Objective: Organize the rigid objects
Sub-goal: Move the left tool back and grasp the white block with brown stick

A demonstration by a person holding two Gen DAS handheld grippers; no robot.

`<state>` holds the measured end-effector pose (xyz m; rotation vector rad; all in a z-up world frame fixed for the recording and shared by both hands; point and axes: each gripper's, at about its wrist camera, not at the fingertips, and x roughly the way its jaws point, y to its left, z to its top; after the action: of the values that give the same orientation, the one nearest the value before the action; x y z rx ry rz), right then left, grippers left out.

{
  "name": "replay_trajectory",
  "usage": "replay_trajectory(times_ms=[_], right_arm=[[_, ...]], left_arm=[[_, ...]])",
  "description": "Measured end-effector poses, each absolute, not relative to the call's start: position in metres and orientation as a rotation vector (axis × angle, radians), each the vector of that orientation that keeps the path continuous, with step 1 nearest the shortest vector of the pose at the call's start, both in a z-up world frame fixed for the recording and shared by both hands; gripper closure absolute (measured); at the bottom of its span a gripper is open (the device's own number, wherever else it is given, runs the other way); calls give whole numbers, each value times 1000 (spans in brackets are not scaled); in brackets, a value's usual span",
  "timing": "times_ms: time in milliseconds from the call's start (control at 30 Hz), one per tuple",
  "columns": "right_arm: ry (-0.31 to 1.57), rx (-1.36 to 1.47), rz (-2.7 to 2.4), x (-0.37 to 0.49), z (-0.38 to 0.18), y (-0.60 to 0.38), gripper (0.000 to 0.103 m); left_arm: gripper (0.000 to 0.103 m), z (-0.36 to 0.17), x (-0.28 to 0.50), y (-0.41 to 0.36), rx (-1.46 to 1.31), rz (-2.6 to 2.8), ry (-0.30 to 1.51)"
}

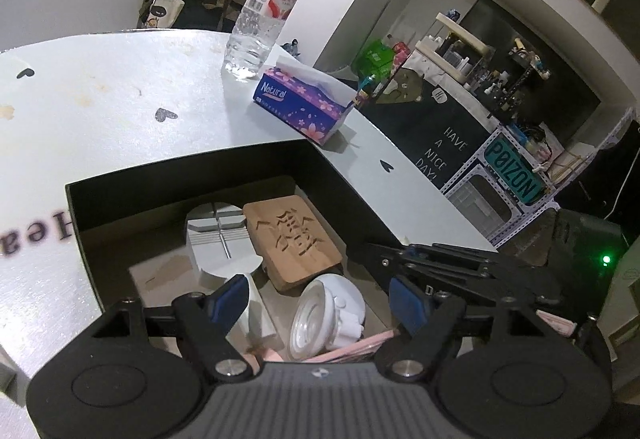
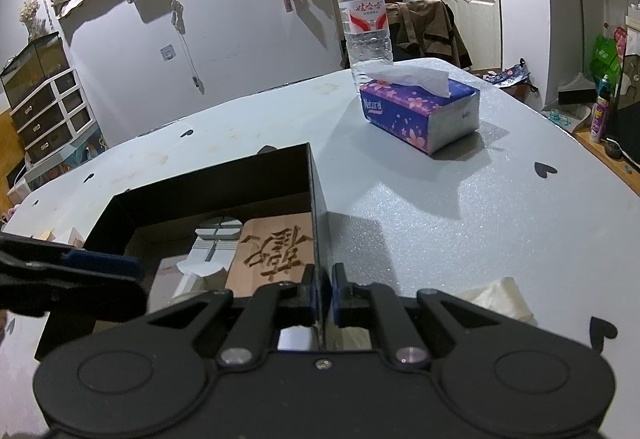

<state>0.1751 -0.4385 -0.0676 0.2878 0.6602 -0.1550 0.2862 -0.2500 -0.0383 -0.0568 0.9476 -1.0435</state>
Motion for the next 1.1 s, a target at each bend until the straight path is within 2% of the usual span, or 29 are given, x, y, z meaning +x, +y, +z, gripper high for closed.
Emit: replay_trajectory(times_ms=[400,667,767,1100], right_arm=[[657,290,-154,175,-68,-438,95],[660,283,-136,176,-68,-440,95],[660,282,-130,176,-68,-441,94],[671,270,-123,177,-68,-442,95]], left_arm=[[23,-6,254,-231,-31,-1031,882],[4,15,233,-196,-40,-952,784],[0,19,231,-179,-57,-887,755],[0,5,248,-130,-64,-570,688]])
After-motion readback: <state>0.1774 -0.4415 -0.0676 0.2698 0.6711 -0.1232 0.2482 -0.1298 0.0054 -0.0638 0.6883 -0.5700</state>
